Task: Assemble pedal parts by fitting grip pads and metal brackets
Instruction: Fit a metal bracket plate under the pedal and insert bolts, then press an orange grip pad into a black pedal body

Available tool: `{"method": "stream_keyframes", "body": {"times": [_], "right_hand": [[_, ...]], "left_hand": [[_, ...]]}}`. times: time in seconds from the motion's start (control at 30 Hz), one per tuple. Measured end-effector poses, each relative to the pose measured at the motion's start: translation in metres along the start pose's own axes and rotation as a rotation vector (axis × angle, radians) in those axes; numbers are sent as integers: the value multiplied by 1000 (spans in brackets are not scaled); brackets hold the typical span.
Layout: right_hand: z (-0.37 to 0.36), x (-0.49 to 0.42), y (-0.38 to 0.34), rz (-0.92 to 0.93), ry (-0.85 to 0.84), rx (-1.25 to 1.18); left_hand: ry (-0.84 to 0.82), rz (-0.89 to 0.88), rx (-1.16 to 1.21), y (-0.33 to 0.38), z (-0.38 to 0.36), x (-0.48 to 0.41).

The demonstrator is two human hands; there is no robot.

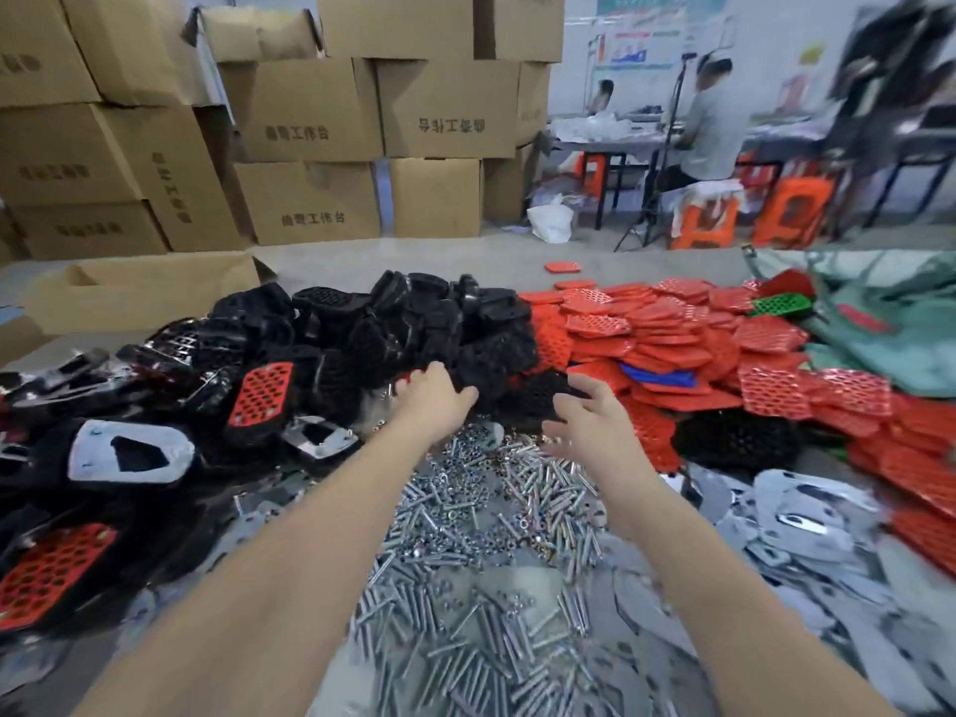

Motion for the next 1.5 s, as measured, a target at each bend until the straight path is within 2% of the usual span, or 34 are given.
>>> {"method": "stream_keyframes", "body": {"times": [0.1, 0.17, 0.27, 0.37, 0.43, 0.5, 0.63, 0.8, 0.97, 1.1, 1.2, 1.33, 1.43, 1.5], "right_hand": [[12, 0, 0, -29, -2, -40], [16, 6, -3, -48, 3, -79], [15, 23, -10, -138, -35, -227], [3, 49, -19, -290, -222, -429], [-4, 71, -27, -261, -343, -362], [-4, 88, -30, -207, -390, -328], [13, 111, -34, -110, -415, -336], [32, 130, -41, -19, -350, -361], [67, 128, -44, 5, -196, -460], [104, 115, -39, -45, -96, -661], [118, 106, -29, -97, -42, -742], [120, 92, -16, -139, 46, -805], [114, 80, -6, -178, 98, -852], [111, 74, -1, -196, 118, -881]], "left_hand": [[-1, -24, 72, -3, 7, 1], [46, -142, 183, -2, 19, 15], [191, -474, 221, 15, 47, 58], [342, -872, 27, 37, 70, 112], [450, -1070, -113, 46, 80, 145], [503, -1152, -156, 49, 89, 169], [460, -1036, -84, 49, 99, 192], [379, -884, 44, 65, 92, 205], [301, -787, -111, 78, 68, 188], [81, -543, -85, 61, 38, 158], [-2, -370, -45, 45, 16, 137], [-15, -230, -1, 40, -6, 107], [51, -226, -56, 53, -17, 82], [30, -227, -109, 63, -26, 67]]}}
Point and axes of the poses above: each hand's wrist, its own x-axis away from the middle knuckle, its own z-axis out of the back of the hand, y = z × x, the point moved 5 cm from there along -x, towards the middle knuckle, and after that the axes turned 4 degrees about y, right-handed, at the moved point
